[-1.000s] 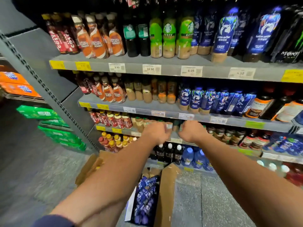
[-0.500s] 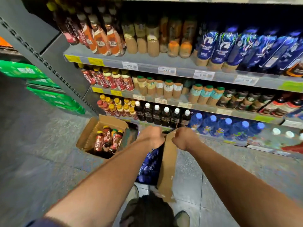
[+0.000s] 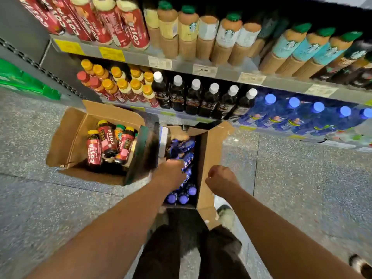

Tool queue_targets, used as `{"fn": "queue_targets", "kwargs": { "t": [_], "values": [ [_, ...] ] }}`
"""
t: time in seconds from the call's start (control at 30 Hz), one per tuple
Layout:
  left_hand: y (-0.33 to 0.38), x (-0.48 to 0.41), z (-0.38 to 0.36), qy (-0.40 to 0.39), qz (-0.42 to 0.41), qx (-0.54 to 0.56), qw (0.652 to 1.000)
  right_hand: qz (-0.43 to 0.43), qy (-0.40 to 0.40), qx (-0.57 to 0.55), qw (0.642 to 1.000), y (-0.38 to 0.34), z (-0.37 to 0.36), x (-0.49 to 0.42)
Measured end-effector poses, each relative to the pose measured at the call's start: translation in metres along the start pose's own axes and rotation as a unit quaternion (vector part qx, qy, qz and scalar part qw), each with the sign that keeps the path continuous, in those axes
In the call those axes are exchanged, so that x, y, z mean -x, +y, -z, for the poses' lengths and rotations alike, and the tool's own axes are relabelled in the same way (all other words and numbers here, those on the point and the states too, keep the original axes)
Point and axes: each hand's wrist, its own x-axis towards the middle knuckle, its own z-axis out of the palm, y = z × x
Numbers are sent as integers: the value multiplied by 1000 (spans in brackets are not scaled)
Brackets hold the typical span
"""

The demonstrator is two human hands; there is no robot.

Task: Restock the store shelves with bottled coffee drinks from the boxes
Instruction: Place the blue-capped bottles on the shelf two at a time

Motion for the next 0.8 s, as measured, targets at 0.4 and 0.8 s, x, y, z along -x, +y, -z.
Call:
{"fn": "queue_targets", "kwargs": {
  "t": [0.4, 0.8],
  "values": [
    [-69, -96, -208, -8, -38, -121, 992, 246, 7, 229, 942, 68, -195, -148],
    [-99, -131, -271, -52, -93, -171, 980, 282, 89, 427, 854, 93, -253, -178]
  ]
}}
